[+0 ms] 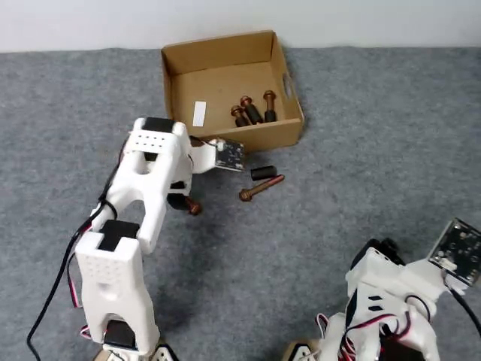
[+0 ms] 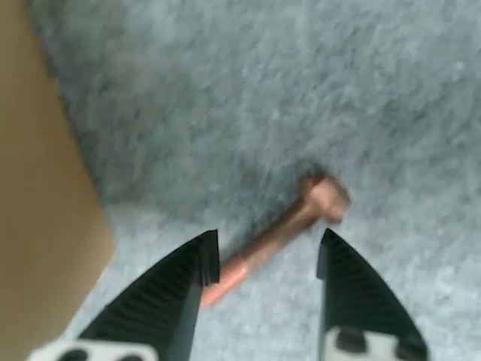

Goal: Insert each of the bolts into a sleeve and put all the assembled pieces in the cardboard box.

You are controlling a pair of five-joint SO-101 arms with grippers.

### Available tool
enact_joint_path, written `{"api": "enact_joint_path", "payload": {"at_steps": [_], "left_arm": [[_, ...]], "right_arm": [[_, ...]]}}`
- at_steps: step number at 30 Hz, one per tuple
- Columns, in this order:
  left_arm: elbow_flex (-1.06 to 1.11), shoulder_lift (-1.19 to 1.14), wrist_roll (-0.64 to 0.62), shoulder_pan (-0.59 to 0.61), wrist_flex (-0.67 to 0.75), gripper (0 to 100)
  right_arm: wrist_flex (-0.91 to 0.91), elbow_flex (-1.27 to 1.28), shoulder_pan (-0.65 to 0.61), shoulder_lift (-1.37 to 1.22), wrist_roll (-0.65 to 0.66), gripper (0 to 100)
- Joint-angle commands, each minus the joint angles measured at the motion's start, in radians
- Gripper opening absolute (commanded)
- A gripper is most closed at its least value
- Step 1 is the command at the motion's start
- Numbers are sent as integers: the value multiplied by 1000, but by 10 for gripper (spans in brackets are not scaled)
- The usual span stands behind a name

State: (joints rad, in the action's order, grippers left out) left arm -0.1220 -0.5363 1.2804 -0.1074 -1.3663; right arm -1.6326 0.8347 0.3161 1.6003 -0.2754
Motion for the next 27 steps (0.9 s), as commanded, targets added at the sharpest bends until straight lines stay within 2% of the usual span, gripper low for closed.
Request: {"api": "enact_joint_path", "payload": {"at_steps": [1,6,11,14,18,22,27], "left_arm": [[-22,-6,8,-41,14,175],[-22,-34,8,-63,15,140],[-22,-31,9,-69,-11,24],[-47,-29,8,-83,-81,6],[-145,-29,5,-87,-261,6],[-245,-28,-135,-66,-376,5],[-259,54,-313,-8,-387,5]], "right_arm": [[25,-8,10,-1,11,8],[25,-8,10,-1,11,8],[25,-8,10,1,11,8],[25,-8,7,4,11,8],[25,-8,4,7,11,8],[25,-8,2,-1,11,8],[24,-8,-12,-2,11,8]]}}
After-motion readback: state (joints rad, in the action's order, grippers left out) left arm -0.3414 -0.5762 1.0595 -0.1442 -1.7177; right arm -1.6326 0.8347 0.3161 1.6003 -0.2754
